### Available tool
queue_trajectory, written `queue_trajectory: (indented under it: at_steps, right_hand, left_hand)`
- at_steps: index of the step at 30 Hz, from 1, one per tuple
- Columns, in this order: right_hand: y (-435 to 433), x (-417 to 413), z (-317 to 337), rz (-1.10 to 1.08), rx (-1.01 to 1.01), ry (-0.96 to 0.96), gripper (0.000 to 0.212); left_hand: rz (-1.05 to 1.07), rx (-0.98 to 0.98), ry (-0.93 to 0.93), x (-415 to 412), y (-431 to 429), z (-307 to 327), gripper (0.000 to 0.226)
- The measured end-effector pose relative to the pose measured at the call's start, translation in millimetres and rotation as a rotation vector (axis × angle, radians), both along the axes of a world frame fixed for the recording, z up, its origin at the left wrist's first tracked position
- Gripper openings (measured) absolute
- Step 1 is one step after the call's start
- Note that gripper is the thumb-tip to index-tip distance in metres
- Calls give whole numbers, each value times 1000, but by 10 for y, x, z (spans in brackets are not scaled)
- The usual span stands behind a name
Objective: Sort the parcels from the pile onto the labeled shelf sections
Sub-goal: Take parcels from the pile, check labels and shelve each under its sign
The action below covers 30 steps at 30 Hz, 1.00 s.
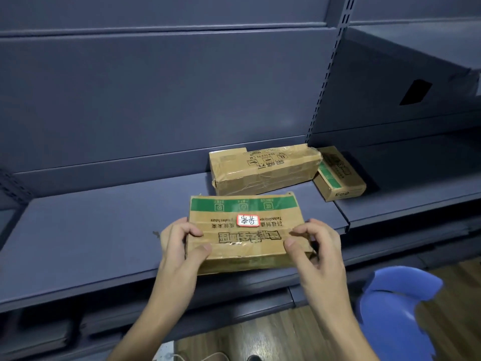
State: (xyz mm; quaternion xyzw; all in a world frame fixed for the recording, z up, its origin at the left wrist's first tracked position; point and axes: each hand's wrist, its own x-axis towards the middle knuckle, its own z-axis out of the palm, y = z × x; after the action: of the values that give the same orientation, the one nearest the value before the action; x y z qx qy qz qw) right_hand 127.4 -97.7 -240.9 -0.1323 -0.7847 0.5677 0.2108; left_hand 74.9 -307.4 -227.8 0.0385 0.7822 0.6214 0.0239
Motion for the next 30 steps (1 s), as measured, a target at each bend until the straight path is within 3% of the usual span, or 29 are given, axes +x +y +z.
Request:
queue_trajectory:
  at_steps: [4, 9, 13, 18, 24, 30]
  right_hand:
    - [-82, -50, -27, 154, 9, -1, 29]
    - [-369, -134, -34, 299, -2, 10, 27]
    - [-768, -115, -5, 372, -35, 10, 30]
    - [-1521, -4, 0, 514, -10, 73, 31]
    - [-2715, 381, 66, 699, -18, 126, 30]
    - [-3768, 757, 122, 918, 33, 102, 17]
  left_hand:
    - [111, -59, 69, 175, 14, -11, 22]
    - [357, -73, 148, 444, -181, 21, 8]
    - [475, -111, 255, 793, -571, 20, 16]
    - [684, -111, 329, 1291, -1197, 3, 17]
    - [943, -332, 447, 2005, -2167, -40, 12]
    - [1141, -155, 297, 2638, -2953, -27, 22]
